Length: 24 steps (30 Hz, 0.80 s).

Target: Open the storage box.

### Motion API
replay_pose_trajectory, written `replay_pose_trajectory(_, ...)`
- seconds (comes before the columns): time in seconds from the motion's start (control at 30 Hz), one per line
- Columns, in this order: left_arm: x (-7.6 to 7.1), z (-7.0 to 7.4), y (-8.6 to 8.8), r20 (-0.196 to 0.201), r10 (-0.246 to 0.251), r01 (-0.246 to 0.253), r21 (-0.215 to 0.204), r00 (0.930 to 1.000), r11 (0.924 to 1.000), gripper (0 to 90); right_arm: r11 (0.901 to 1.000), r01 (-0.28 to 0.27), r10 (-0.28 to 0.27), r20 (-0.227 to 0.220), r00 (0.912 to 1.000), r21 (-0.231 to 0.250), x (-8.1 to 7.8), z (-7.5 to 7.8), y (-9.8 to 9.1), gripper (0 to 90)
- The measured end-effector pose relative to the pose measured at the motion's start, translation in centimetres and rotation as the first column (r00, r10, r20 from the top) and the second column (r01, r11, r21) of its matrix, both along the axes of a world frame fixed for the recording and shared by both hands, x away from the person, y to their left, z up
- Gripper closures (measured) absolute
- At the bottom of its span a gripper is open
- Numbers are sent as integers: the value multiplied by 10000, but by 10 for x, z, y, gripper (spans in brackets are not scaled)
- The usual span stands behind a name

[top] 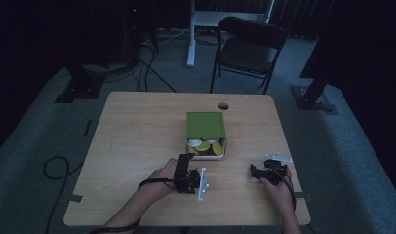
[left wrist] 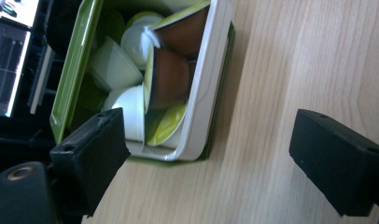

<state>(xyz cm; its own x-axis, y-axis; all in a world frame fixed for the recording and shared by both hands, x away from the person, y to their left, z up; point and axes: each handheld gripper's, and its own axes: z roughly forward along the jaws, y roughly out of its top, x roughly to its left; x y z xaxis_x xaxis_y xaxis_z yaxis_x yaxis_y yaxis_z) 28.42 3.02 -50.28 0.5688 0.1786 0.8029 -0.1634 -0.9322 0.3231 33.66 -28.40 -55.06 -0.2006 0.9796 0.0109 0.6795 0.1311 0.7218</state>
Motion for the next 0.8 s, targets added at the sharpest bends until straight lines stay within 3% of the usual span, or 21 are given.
replay_pose_trajectory(0.23, 2, -12, -9, 634, -192, 146, 730, 9978, 9972, 145, 10000, 0, 0, 1, 10000, 0, 0, 0, 0, 109)
replay_pose_trajectory(0.33, 4, -15, -12, 697, -229, 172, 817, 9973, 9965, 157, 10000, 0, 0, 0, 10000, 1, 0, 0, 0, 108)
replay_pose_trajectory(0.53, 5, -20, -17, 812, -445, 365, 976, 9957, 9946, 272, 10000, -1, 1, 0, 10000, 0, 0, 0, 0, 109)
replay_pose_trajectory(0.63, 7, -23, -19, 912, -419, 313, 1147, 9950, 9929, 282, 10000, -2, 2, 1, 10000, 0, 0, 0, 0, 108)
replay_pose_trajectory(0.67, 7, -24, -20, 967, -359, 251, 1107, 9947, 9935, 336, 10000, -1, 1, 0, 10000, 1, 0, 0, 0, 109)
replay_pose_trajectory(0.8, 11, -27, -24, 1219, -261, 90, 1390, 9922, 9903, 384, 10000, 17, -17, -16, 10000, 23, 1, 0, -1, 108)
